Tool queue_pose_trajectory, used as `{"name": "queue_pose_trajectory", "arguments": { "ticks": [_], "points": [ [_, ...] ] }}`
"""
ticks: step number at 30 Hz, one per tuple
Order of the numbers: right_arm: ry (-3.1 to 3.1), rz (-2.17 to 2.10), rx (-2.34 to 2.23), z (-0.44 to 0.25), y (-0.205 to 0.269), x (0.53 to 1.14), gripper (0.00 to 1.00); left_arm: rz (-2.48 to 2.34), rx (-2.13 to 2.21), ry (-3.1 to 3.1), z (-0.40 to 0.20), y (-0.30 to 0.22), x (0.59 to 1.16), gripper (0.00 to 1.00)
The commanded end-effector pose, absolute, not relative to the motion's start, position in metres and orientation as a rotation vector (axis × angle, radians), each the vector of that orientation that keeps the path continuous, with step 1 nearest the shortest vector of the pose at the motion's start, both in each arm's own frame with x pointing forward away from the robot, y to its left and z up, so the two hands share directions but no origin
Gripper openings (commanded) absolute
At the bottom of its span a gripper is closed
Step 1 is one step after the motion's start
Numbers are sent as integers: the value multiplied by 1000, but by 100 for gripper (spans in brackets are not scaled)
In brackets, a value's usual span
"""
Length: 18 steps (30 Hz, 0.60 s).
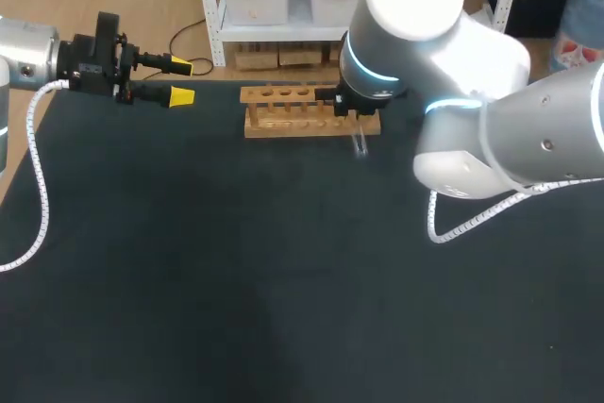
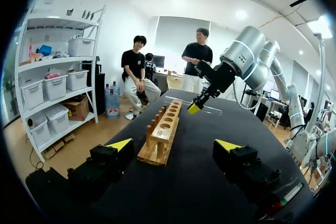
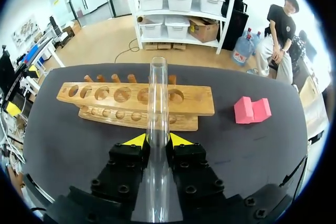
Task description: Grasp the test tube, adjust it, and insert it.
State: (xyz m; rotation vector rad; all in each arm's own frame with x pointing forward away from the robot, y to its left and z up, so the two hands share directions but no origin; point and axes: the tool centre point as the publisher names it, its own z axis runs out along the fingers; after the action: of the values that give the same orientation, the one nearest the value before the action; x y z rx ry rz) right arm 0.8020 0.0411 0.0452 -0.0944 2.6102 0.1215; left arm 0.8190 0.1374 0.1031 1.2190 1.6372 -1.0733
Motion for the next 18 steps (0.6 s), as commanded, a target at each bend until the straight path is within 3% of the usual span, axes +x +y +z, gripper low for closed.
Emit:
{"name": "queue_pose_trajectory", "arguments": {
  "ticks": [1, 18],
  "points": [
    [2622, 126, -102, 44, 40, 802, 0, -1073, 1220, 1635, 102, 138, 819, 100],
    [2711, 191, -170, 35, 40, 802, 0, -1073, 1220, 1635, 102, 138, 819, 100]
  ]
}}
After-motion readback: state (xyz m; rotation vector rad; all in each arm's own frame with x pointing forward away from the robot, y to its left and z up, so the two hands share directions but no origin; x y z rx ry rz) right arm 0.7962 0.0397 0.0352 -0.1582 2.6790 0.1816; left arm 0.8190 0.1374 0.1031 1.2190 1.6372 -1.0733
